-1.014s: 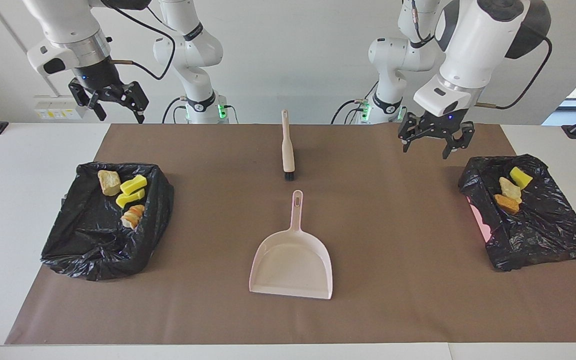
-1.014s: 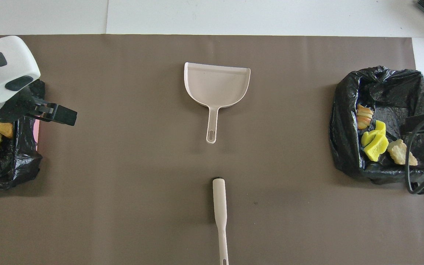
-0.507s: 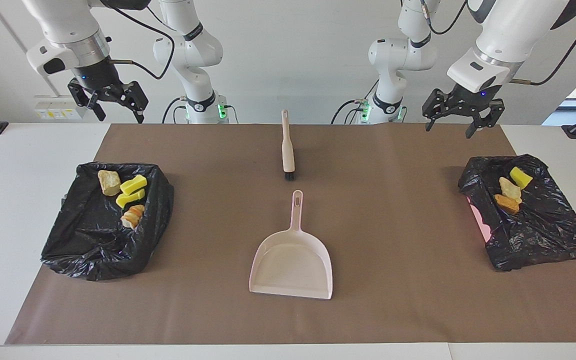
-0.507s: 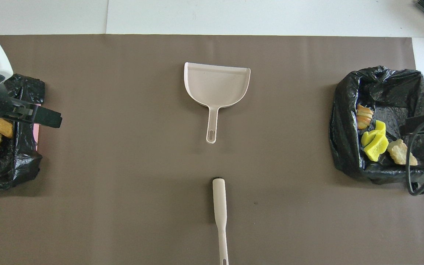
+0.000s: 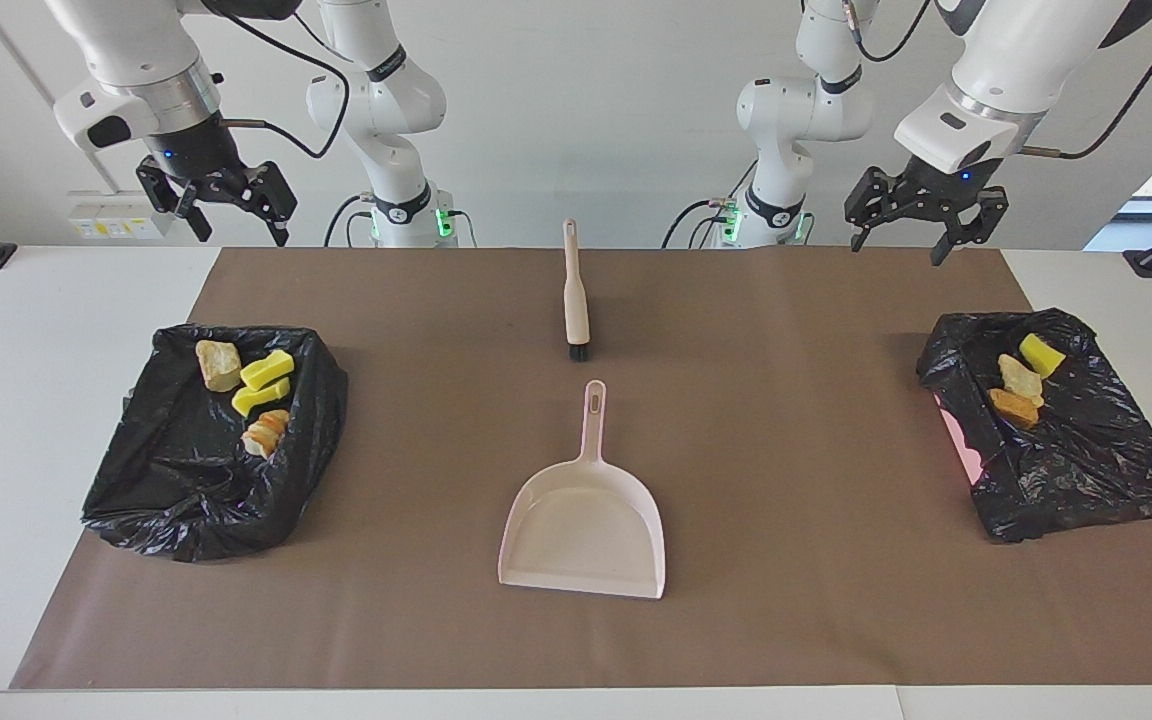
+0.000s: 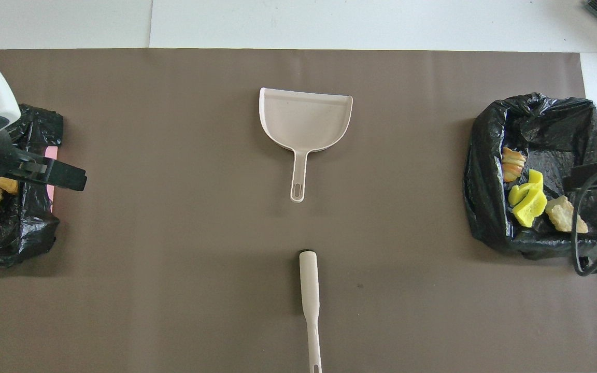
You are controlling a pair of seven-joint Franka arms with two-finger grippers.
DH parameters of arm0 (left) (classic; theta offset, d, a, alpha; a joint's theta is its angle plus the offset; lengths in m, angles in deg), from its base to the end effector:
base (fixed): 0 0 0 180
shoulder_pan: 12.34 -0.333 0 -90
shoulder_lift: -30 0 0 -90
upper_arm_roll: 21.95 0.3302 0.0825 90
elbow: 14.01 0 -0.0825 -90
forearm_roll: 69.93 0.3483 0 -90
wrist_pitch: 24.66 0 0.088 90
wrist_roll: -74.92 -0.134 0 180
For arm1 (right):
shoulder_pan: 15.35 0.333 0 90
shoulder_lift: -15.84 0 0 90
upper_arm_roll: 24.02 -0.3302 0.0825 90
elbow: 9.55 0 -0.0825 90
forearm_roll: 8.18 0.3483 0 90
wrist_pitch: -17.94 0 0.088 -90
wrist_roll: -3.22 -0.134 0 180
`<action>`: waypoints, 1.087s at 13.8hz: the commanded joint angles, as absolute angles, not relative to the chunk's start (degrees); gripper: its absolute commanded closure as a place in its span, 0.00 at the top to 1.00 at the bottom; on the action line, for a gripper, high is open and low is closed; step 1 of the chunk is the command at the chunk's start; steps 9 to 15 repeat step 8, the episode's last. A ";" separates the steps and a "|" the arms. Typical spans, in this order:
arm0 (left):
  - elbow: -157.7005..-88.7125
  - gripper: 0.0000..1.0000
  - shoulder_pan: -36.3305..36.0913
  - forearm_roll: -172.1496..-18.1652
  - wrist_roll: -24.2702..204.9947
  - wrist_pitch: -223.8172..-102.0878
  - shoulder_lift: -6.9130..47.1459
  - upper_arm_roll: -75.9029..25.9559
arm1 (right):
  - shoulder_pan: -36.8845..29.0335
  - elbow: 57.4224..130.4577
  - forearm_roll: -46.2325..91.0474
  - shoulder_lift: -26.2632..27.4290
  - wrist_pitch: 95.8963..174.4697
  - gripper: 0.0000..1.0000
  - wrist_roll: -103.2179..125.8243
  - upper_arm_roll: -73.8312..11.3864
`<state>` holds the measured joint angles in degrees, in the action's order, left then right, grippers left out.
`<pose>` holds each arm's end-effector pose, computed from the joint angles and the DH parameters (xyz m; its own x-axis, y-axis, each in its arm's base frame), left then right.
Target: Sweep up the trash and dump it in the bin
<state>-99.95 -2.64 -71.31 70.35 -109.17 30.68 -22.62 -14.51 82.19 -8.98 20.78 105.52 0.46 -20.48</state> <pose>0.4962 -0.0943 0.6401 0.9655 -0.2600 -0.0111 -0.2597 -0.9654 0.0248 0.4861 -0.0264 0.6380 0.9953 -0.0956 0.0138 -0.0957 -0.9954 0.0080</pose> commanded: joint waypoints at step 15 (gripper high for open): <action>-106.47 1.00 -6.80 -71.52 70.17 -115.18 34.84 -23.00 | -15.26 84.49 -9.41 22.60 106.88 1.00 2.69 -20.86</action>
